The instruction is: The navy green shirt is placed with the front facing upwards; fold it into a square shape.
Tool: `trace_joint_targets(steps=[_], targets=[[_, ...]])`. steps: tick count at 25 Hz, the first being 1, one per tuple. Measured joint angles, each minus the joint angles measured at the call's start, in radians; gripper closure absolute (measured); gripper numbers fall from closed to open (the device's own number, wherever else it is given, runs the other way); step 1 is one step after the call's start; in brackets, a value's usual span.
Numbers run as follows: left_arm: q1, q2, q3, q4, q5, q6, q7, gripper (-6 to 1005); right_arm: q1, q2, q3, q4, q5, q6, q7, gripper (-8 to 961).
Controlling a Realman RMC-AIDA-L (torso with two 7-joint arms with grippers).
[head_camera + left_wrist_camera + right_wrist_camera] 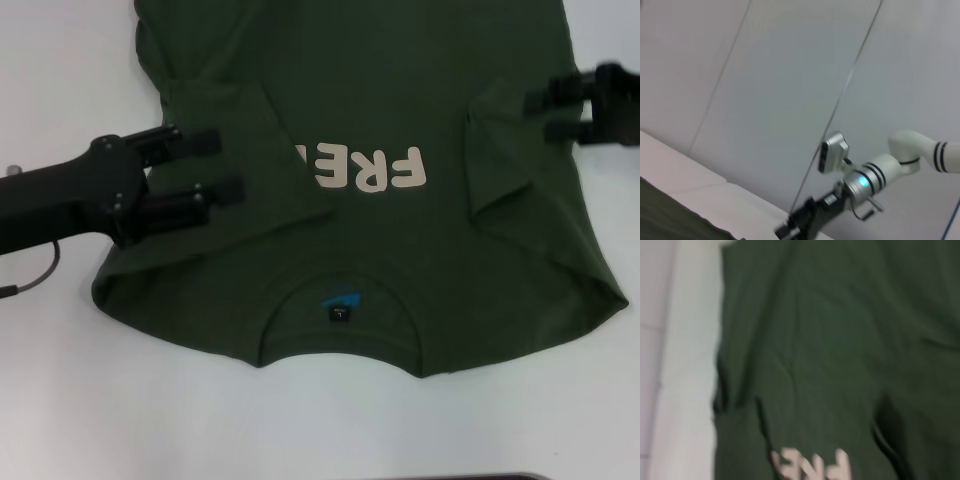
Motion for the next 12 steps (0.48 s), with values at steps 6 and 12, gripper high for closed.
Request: trace_joint_targets(steps=[6,12], targets=[[-0.009,0.002,-0.04,-0.001,0.0,-0.012,-0.05,213,0.0,0.014,-0.022,-0.006,-0.071,0.007,0.003,347],[-0.011,0.002,-0.07,-0.002,0.0,-0.024,-0.071,212,0.009,0.033,-0.025,-0.002,-0.114,0.022,0.012,347]])
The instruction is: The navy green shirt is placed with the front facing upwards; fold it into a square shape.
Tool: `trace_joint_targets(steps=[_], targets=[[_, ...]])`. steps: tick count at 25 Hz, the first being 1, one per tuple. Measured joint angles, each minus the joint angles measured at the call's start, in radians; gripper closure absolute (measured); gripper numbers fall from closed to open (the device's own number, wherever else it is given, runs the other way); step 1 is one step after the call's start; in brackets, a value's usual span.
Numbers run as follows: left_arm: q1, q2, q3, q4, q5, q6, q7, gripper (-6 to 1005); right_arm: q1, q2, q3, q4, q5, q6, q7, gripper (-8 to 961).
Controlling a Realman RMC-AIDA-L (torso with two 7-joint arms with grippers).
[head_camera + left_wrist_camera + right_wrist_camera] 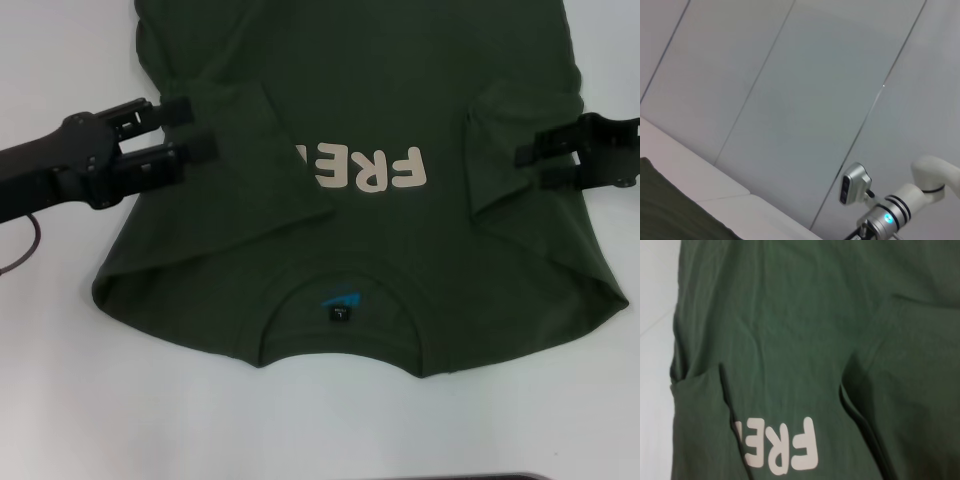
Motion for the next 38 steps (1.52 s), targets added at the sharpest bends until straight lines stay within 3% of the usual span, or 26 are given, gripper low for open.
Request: trace_joint_targets(steps=[21,27,29,31,38], targets=[[-0.005,-0.002,-0.009,0.001,0.0,-0.01,0.001,211,0.025,0.064,-0.009,0.021,0.0,0.12,0.004,348],[-0.006,-0.002,-0.01,0.003,0.0,-0.01,0.001,211,0.02,0.102,0.007,0.022,0.162,0.155,-0.099,349],[-0.006,-0.002,-0.01,0.003,0.0,-0.01,0.0,211,0.005,0.103,0.011,0.022,0.276,0.119,-0.17,350],[-0.006,-0.002,-0.011,0.003,0.0,-0.01,-0.001,210,-0.011,0.088,0.006,0.022,0.355,0.078,-0.195,350],[-0.008,-0.002,-0.011,0.002,0.0,-0.009,-0.001,210,-0.043,0.071,0.007,0.011,0.333,0.046,-0.198,351]])
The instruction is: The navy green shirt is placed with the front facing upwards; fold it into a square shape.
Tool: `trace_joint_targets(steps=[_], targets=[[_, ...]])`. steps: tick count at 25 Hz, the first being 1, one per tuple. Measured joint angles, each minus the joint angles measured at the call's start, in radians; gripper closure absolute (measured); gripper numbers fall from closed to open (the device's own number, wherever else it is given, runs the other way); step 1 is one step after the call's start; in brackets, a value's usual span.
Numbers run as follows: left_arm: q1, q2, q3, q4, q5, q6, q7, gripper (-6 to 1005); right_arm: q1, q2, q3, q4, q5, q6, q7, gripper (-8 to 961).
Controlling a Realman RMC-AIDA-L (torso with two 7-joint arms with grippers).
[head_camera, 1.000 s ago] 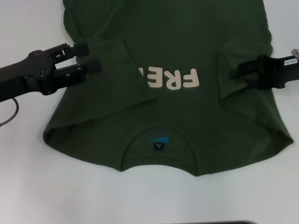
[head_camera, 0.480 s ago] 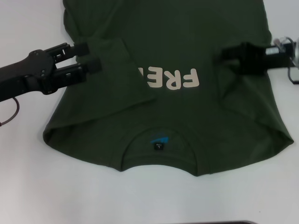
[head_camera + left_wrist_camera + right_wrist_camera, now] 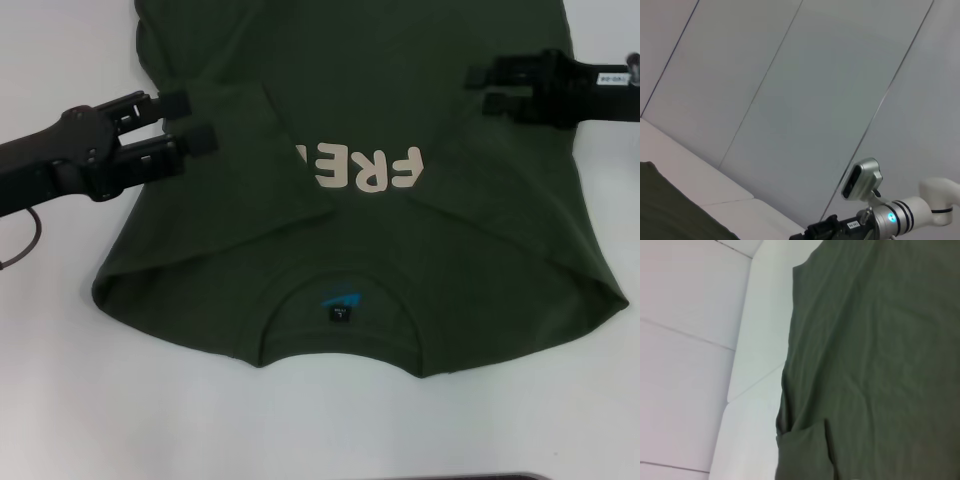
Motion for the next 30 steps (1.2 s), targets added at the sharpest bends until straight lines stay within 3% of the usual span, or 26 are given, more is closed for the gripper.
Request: trace_joint_targets(steps=[5,9,11,15,17,21,24,27,30], targets=[[0.001,0.008,0.001,-0.006,0.0,0.017,-0.025,210,-0.057,-0.002,0.022,-0.012,0.058,-0.095,-0.266,350],[0.0,0.023,-0.006,-0.011,0.0,0.025,-0.089,209,-0.105,0.021,0.029,-0.056,0.085,-0.191,-0.469,350],[-0.001,0.026,-0.008,-0.011,0.0,0.025,-0.11,209,-0.12,0.025,0.034,-0.066,0.095,-0.223,-0.516,282],[-0.002,0.027,-0.006,-0.01,0.0,0.032,-0.128,209,-0.135,0.011,0.022,-0.071,0.094,-0.301,-0.599,147],[-0.001,0.032,0.002,-0.01,0.004,0.054,-0.114,209,-0.144,0.01,0.01,-0.09,0.077,-0.351,-0.66,7],[0.008,0.057,0.035,-0.004,0.019,0.105,-0.087,211,-0.196,0.054,-0.004,-0.229,-0.019,-0.468,-0.853,47],[0.025,0.071,0.057,-0.004,0.03,0.13,-0.115,213,-0.236,0.078,0.002,-0.337,-0.069,-0.517,-0.877,78],[0.047,0.073,0.057,-0.009,0.05,0.129,-0.201,215,-0.252,0.066,0.01,-0.36,-0.073,-0.551,-0.81,108],[0.056,0.08,0.041,-0.011,0.097,0.092,-0.427,215,-0.246,0.047,0.015,-0.345,-0.071,-0.576,-0.669,138]])
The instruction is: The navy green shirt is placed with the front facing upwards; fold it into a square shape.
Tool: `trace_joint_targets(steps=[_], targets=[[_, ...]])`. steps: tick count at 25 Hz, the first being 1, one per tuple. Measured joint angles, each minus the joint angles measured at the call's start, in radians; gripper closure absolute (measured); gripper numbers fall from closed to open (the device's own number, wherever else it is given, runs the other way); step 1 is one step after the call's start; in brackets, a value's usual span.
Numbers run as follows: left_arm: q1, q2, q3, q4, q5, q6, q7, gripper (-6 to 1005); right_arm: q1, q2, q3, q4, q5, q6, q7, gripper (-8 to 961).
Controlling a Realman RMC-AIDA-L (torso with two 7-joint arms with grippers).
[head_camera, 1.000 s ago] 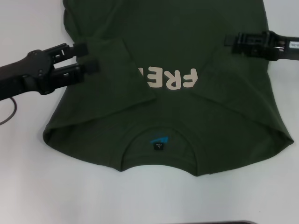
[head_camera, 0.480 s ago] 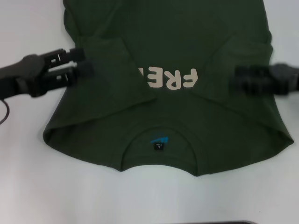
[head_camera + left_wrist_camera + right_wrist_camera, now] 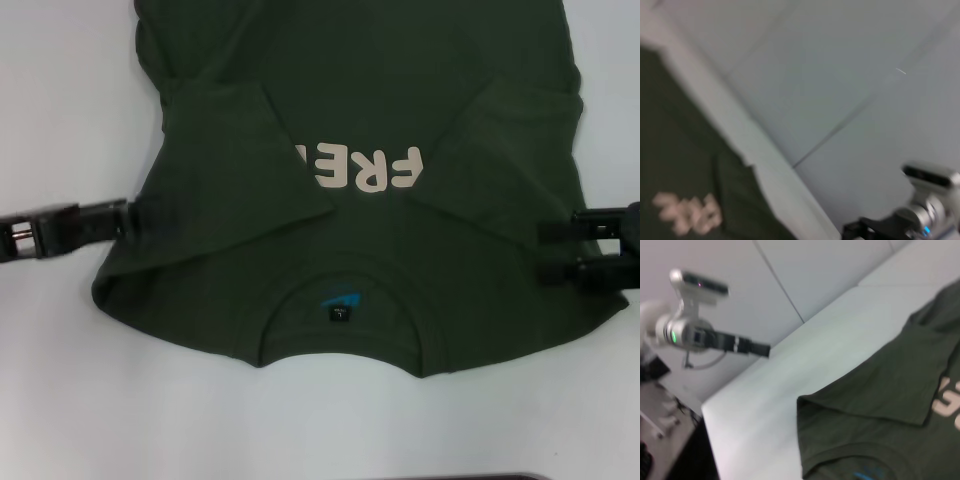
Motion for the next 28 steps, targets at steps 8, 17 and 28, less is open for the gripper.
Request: trace_joint_targets(steps=[8,17,28], targets=[[0.027,0.004,-0.012,-0.021,0.097,-0.024,-0.432,216,0.026,0.004,-0.001,0.019,-0.003,-0.02,0.117,176],[0.03,0.028,-0.015,0.009,0.253,-0.162,-0.483,216,0.02,0.005,0.004,0.053,-0.001,-0.007,0.101,176],[0.017,0.038,-0.013,0.035,0.303,-0.292,-0.497,218,0.02,0.008,0.004,0.085,-0.001,0.008,0.098,177]])
